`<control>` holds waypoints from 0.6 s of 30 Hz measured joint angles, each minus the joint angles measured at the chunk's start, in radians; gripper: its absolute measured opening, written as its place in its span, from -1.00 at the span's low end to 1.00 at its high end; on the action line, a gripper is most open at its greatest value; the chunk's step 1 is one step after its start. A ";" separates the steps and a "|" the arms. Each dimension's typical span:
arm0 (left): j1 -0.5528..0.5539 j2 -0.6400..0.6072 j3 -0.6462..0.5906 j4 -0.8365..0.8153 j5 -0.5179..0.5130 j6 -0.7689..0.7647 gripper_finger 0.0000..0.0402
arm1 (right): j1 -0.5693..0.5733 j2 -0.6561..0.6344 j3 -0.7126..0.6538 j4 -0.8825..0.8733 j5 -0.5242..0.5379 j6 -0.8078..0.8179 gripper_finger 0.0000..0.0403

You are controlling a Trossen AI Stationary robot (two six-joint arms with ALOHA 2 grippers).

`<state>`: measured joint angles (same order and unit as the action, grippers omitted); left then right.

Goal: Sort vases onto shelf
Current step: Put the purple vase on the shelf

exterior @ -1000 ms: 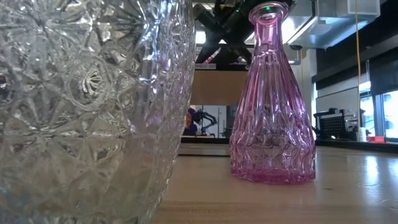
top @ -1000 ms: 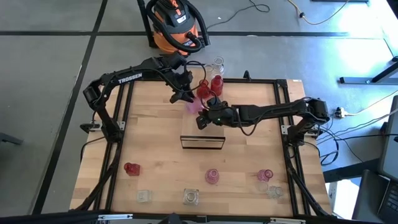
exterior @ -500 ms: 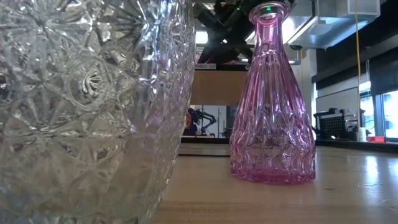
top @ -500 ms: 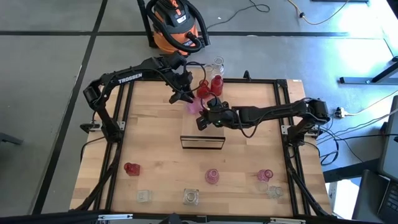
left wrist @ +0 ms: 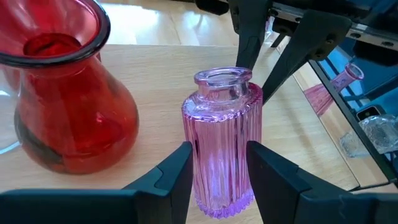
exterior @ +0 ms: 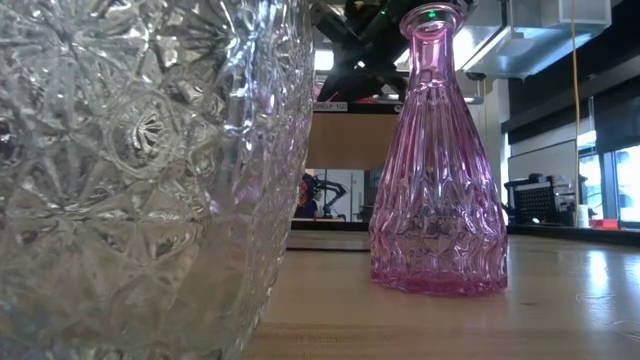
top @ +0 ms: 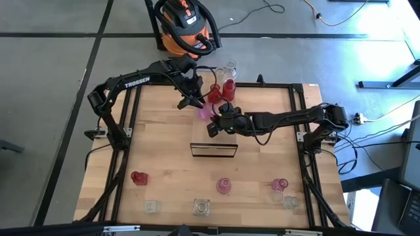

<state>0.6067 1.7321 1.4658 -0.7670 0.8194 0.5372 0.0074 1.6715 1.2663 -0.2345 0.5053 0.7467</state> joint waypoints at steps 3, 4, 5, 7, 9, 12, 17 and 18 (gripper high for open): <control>0.000 0.000 0.000 -0.001 -0.007 0.022 -0.30 | 0.000 -0.001 0.000 0.003 0.001 -0.003 -0.67; 0.000 0.000 0.000 -0.001 -0.010 0.028 -0.30 | 0.000 -0.001 0.000 0.005 0.002 -0.012 -0.67; 0.000 0.000 0.000 -0.002 -0.011 0.037 -0.30 | 0.000 -0.001 0.000 0.008 0.002 -0.023 -0.67; 0.000 0.000 0.000 -0.009 -0.017 0.057 -0.30 | 0.000 -0.001 0.001 0.021 0.003 -0.043 -0.67; 0.000 0.001 -0.002 -0.015 -0.040 0.079 -0.30 | 0.000 -0.003 0.011 0.025 0.008 -0.049 -0.67; -0.003 0.010 -0.005 -0.019 -0.074 0.101 -0.30 | -0.001 -0.010 0.030 0.094 0.020 -0.071 -0.67; -0.006 0.007 -0.005 -0.025 -0.103 0.101 -0.30 | -0.001 -0.004 0.044 0.070 0.001 -0.097 -0.67; -0.006 0.007 -0.004 -0.024 -0.111 0.097 -0.30 | -0.002 -0.003 0.043 0.065 0.000 -0.097 -0.67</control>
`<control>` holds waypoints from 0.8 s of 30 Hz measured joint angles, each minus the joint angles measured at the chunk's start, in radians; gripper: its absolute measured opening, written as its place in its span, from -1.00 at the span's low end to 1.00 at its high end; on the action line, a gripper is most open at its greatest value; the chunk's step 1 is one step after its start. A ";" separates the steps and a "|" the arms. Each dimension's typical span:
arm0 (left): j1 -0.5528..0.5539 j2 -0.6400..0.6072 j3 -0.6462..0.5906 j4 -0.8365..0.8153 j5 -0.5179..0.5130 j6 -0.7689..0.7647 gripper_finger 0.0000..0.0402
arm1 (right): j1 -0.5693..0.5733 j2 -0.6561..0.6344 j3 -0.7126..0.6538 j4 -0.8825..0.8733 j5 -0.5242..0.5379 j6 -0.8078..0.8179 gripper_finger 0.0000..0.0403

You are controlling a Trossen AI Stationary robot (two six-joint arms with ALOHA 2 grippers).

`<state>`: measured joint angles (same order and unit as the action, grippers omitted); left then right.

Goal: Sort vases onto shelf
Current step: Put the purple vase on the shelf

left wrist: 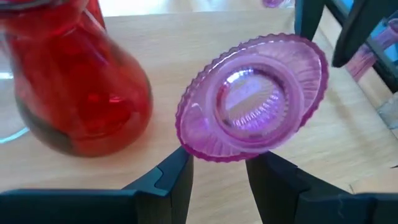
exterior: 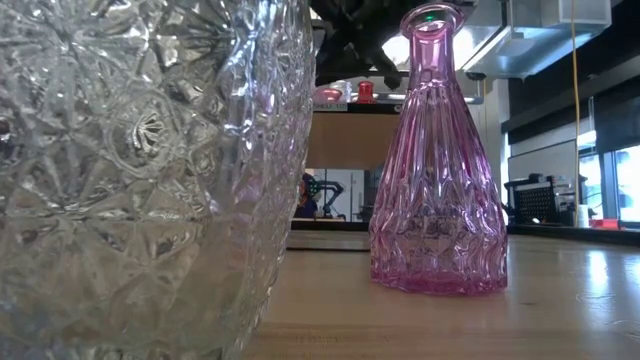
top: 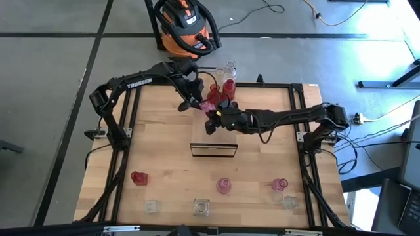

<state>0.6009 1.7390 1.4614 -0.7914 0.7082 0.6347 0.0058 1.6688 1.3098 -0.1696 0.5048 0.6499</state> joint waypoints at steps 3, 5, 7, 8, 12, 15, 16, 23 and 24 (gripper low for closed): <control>-0.001 0.000 0.000 0.005 0.005 -0.017 -0.30 | -0.001 -0.001 0.001 -0.009 -0.003 0.000 -0.67; -0.001 -0.001 0.001 0.002 0.008 -0.027 -0.30 | 0.000 -0.001 0.001 -0.014 -0.009 0.000 -0.67; -0.001 -0.001 0.001 0.001 0.007 -0.030 -0.30 | 0.000 -0.001 0.001 -0.016 -0.018 0.003 -0.67; -0.001 -0.001 0.001 0.001 0.008 -0.031 -0.30 | -0.001 -0.001 0.001 -0.018 -0.018 0.004 -0.67; 0.000 -0.002 0.002 0.001 0.009 -0.048 -0.30 | 0.000 -0.001 0.000 -0.052 -0.018 0.023 -0.67; 0.000 -0.004 0.003 0.003 0.009 -0.053 -0.30 | 0.001 0.000 -0.001 -0.080 -0.019 0.025 -0.67; 0.000 -0.005 0.004 0.003 0.010 -0.053 -0.30 | 0.002 0.000 -0.002 -0.083 -0.020 0.025 -0.67; -0.001 -0.005 0.004 0.003 0.013 -0.058 -0.30 | 0.002 0.000 -0.003 -0.100 -0.022 0.027 -0.67; -0.001 -0.005 0.004 0.003 0.014 -0.061 -0.30 | 0.002 0.000 -0.003 -0.108 -0.023 0.030 -0.67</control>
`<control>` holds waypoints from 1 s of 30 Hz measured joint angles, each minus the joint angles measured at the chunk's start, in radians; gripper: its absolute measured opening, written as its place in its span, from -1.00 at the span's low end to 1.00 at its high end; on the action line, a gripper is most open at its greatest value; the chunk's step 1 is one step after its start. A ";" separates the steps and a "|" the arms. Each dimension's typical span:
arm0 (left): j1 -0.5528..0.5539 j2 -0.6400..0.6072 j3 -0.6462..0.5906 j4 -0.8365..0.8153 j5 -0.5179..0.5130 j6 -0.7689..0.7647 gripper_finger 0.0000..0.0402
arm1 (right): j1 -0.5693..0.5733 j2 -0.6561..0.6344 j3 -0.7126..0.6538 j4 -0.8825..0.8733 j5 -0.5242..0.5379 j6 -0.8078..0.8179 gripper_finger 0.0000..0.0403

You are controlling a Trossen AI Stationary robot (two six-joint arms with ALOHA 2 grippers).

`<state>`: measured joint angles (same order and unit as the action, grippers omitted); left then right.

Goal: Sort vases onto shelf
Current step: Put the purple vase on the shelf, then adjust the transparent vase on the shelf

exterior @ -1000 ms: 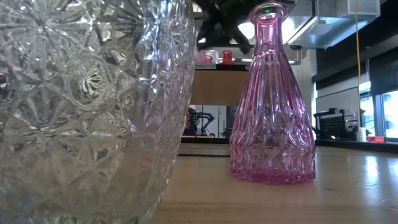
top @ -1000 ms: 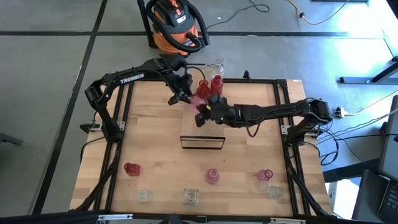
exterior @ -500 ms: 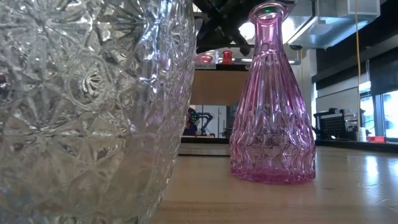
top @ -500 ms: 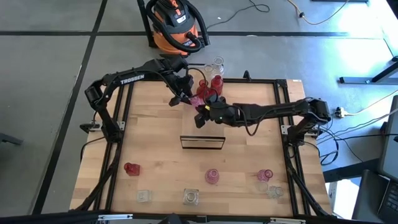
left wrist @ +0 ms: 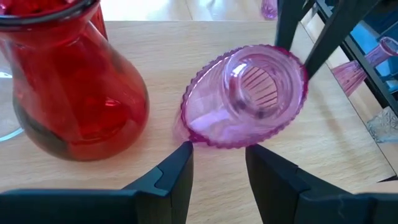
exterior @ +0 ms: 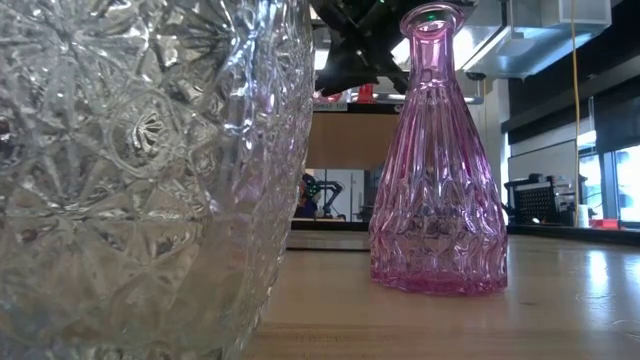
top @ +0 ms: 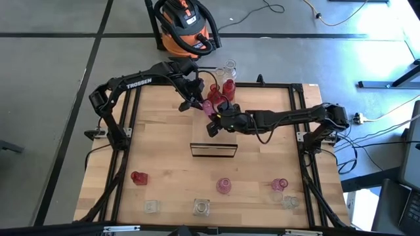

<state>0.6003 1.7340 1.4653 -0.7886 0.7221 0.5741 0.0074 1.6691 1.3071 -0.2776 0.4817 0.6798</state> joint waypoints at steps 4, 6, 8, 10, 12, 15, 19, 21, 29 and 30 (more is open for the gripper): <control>0.000 -0.002 0.001 0.000 -0.005 -0.018 -0.30 | 0.000 0.002 -0.002 -0.047 0.002 0.030 -0.67; 0.000 -0.002 0.001 0.000 -0.009 -0.018 -0.30 | 0.000 0.003 -0.002 -0.048 0.005 0.032 -0.67; 0.000 -0.002 0.002 0.000 -0.020 -0.018 -0.30 | 0.000 0.003 -0.002 -0.049 0.005 0.034 -0.67; 0.000 -0.002 0.002 -0.001 -0.037 -0.019 -0.30 | 0.000 0.003 -0.002 -0.050 0.007 0.044 -0.67; -0.002 -0.002 0.002 -0.005 -0.068 -0.034 -0.31 | 0.000 0.003 -0.002 -0.068 0.014 0.067 -0.67; 0.005 -0.002 0.001 -0.019 -0.082 -0.082 -0.31 | 0.018 0.003 -0.002 -0.120 0.044 0.102 -0.67; 0.009 -0.002 0.001 -0.044 -0.153 -0.146 -0.31 | 0.049 -0.007 -0.002 -0.155 0.084 0.152 -0.67; 0.009 -0.002 0.001 -0.043 -0.174 -0.156 -0.31 | 0.062 -0.013 -0.002 -0.171 0.098 0.160 -0.67; -0.023 -0.002 0.001 0.021 -0.135 -0.208 -0.31 | 0.063 -0.030 -0.002 -0.213 0.118 0.192 -0.67; -0.029 -0.002 0.001 0.029 -0.135 -0.216 -0.31 | 0.063 -0.032 -0.002 -0.215 0.119 0.192 -0.67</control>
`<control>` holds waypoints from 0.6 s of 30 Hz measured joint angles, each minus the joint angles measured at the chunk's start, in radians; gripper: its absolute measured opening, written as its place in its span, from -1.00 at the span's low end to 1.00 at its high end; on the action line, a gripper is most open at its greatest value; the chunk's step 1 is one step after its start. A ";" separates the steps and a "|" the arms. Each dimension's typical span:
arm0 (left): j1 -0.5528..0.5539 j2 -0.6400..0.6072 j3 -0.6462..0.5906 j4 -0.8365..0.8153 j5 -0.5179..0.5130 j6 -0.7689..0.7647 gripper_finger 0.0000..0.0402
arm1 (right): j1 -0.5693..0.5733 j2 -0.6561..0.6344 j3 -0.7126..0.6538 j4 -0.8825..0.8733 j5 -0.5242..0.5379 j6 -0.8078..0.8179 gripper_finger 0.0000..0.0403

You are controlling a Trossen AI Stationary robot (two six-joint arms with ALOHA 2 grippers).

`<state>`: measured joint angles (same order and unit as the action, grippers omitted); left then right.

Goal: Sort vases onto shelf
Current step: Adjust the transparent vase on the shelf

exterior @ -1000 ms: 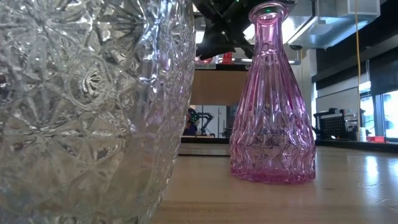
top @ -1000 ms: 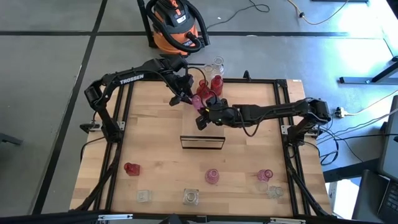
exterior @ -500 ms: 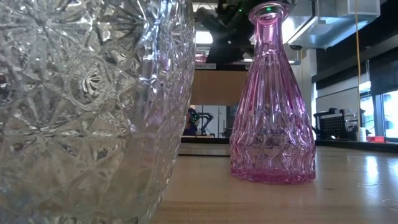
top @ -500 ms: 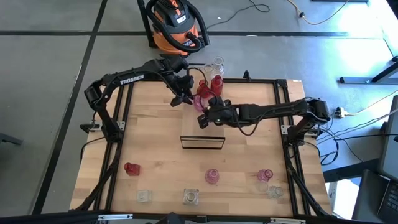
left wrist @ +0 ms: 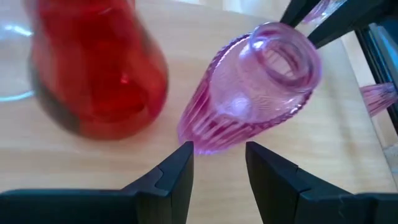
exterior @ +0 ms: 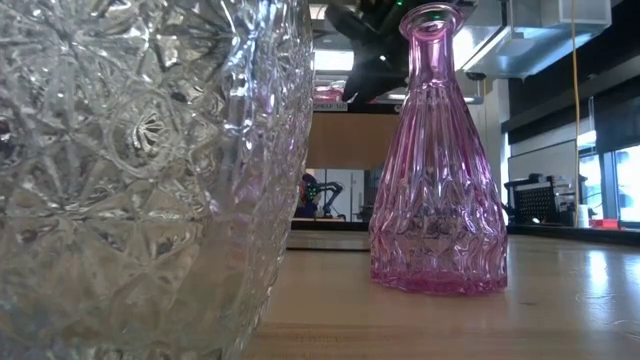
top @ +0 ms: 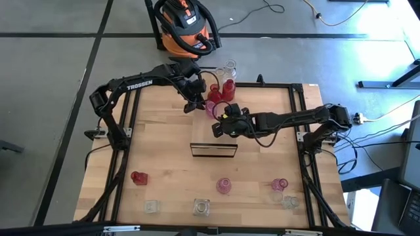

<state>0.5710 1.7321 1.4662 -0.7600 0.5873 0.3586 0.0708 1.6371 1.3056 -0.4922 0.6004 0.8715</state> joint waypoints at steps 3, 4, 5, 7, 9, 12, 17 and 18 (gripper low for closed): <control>-0.014 0.000 0.000 0.017 -0.002 -0.015 -0.31 | 0.000 -0.012 0.000 -0.018 0.005 0.000 -0.67; -0.018 0.000 0.000 0.020 -0.013 -0.016 -0.31 | 0.000 -0.016 0.000 -0.021 0.012 0.000 -0.67; -0.021 0.000 0.000 0.021 -0.036 -0.016 -0.31 | 0.000 -0.022 0.000 -0.024 0.018 0.000 -0.67; -0.025 0.000 0.000 0.020 -0.087 -0.016 -0.31 | 0.000 -0.031 0.000 -0.050 0.026 0.000 -0.67; -0.019 0.000 0.000 0.020 -0.106 -0.022 -0.31 | 0.001 -0.040 0.000 -0.065 0.039 0.009 -0.67; 0.001 0.000 -0.001 0.011 -0.135 -0.049 -0.31 | 0.001 -0.057 0.000 -0.097 0.064 0.028 -0.67; 0.055 -0.020 -0.001 -0.052 -0.158 -0.070 -0.31 | 0.001 -0.099 0.000 -0.155 0.119 0.069 -0.67; 0.066 -0.033 -0.001 -0.054 -0.154 -0.072 -0.31 | 0.002 -0.112 0.000 -0.159 0.132 0.069 -0.67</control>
<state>0.6374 1.6988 1.4651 -0.8144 0.4329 0.2868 0.0723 1.5253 1.3056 -0.6510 0.7327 0.9409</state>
